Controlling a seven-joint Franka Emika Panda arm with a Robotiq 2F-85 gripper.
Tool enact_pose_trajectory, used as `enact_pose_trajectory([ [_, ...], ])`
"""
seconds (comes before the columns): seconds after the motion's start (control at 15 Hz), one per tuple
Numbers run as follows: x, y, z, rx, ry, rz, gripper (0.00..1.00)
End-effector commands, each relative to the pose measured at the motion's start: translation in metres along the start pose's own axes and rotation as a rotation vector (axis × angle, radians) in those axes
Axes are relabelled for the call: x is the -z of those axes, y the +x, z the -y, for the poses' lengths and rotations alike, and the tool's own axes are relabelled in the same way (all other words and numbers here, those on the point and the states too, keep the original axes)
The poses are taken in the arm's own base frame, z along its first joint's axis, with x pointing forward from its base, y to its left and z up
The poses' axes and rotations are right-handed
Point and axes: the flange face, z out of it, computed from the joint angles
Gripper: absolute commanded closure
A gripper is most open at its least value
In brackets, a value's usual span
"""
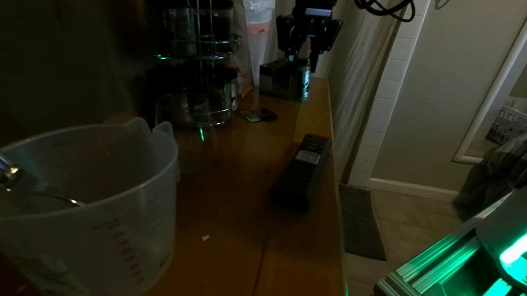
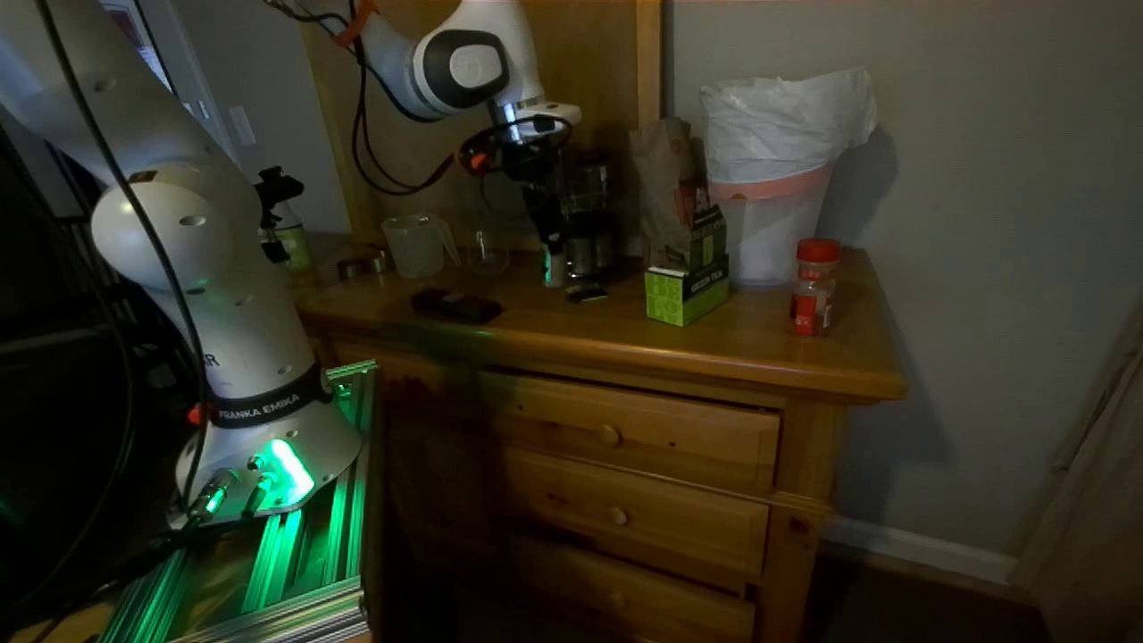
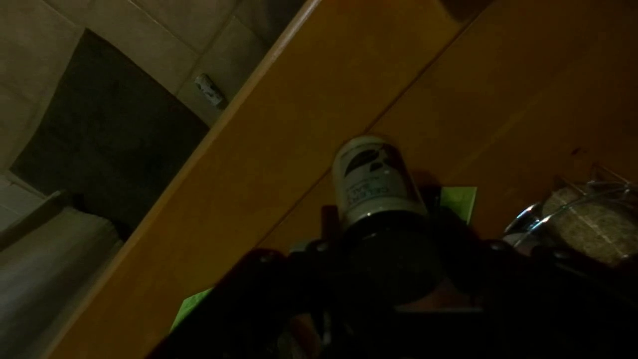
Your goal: Take the spice bottle off of the spice rack
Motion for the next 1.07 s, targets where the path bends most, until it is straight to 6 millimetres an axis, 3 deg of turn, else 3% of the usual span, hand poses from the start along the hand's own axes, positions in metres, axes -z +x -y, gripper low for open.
enact_pose_trajectory([
  [0.0, -0.007, 0.007, -0.006, -0.043, -0.010, -0.026, 0.76],
  [0.27, -0.027, 0.013, -0.015, -0.166, -0.019, -0.033, 0.76],
  [0.67, -0.049, 0.016, -0.011, -0.249, -0.056, -0.018, 0.76],
  [0.73, -0.050, 0.016, -0.010, -0.256, -0.055, -0.012, 0.60],
  [0.8, -0.050, 0.015, -0.010, -0.261, -0.053, -0.011, 0.26],
  [0.87, -0.046, 0.016, -0.010, -0.267, -0.051, -0.015, 0.25],
  [1.0, -0.040, 0.017, -0.012, -0.276, -0.046, -0.028, 0.12],
])
